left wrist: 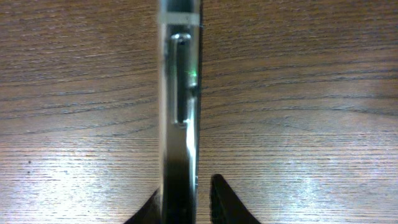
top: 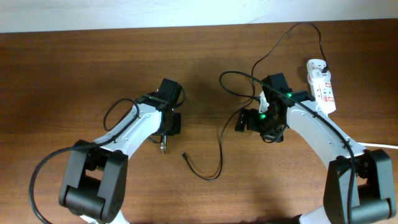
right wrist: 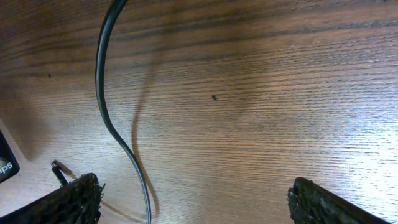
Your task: Plug charger to phone and switch on socket
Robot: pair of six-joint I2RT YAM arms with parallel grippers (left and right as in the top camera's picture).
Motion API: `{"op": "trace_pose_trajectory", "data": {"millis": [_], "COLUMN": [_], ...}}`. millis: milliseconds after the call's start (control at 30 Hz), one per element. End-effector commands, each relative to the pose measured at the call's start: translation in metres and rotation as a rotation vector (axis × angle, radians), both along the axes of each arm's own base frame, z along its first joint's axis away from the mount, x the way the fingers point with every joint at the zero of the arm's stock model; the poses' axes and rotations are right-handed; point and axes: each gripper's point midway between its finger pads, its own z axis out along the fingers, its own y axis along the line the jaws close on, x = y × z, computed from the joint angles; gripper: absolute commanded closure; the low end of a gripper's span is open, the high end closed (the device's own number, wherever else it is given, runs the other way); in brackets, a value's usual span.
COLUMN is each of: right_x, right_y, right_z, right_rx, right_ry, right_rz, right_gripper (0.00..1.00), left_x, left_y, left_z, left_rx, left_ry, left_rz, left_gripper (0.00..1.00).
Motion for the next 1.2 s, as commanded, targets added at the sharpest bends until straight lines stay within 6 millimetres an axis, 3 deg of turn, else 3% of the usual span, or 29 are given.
{"op": "trace_pose_trajectory", "data": {"millis": [0,200,233,267,300,367,567,700,800,900,1033,1100,1167], "right_x": [-0.002,-0.002,-0.002,-0.002,-0.002,-0.002,-0.002,-0.002,-0.002,-0.002,-0.002,-0.002,-0.002], "right_y": [-0.001,-0.001,-0.001,-0.001,-0.001,-0.001,-0.001,-0.001,-0.001,-0.001,-0.001,-0.001,-0.001], "right_z": [-0.003,-0.003,-0.003,-0.003,-0.003,-0.003,-0.003,-0.003,-0.003,-0.003,-0.003,-0.003,-0.003], "right_rx": [-0.011,-0.011,-0.011,-0.011,-0.011,-0.011,-0.011,-0.011,-0.011,-0.011,-0.011,-0.011,-0.011], "right_ry": [0.004,0.004,0.004,0.004,0.004,0.004,0.004,0.004,0.004,0.004,0.004,0.004,0.004], "right_rz": [0.011,0.011,0.011,0.011,0.011,0.011,0.011,0.011,0.011,0.011,0.011,0.011,0.011], "right_gripper": [0.01,0.01,0.01,0.01,0.01,0.01,0.01,0.01,0.01,0.01,0.01,0.01,0.01], "left_x": [-0.003,0.001,0.001,0.002,0.002,0.005,0.016,0.015,0.011,0.009,0.008,0.013,0.021], "left_y": [0.004,0.008,0.009,0.011,0.011,0.014,0.016,0.016,0.017,0.016,-0.010,-0.036,-0.047], "left_z": [-0.008,-0.007,-0.006,-0.006,-0.006,-0.005,-0.002,-0.003,-0.003,-0.004,0.004,0.023,0.042], "left_rx": [0.019,0.043,0.052,0.064,0.064,0.079,0.103,0.104,0.106,0.098,-0.129,-0.421,-0.635], "left_ry": [0.016,-0.002,-0.005,-0.011,-0.011,-0.027,-0.072,-0.068,-0.054,-0.040,0.028,0.070,0.072], "left_rz": [0.010,0.014,0.015,0.018,0.017,0.021,-0.001,-0.001,-0.002,-0.002,0.000,-0.034,-0.029], "left_gripper": [0.75,0.68,0.69,0.84,0.91,0.83,0.79,0.85,0.99,1.00,1.00,1.00,1.00]}}
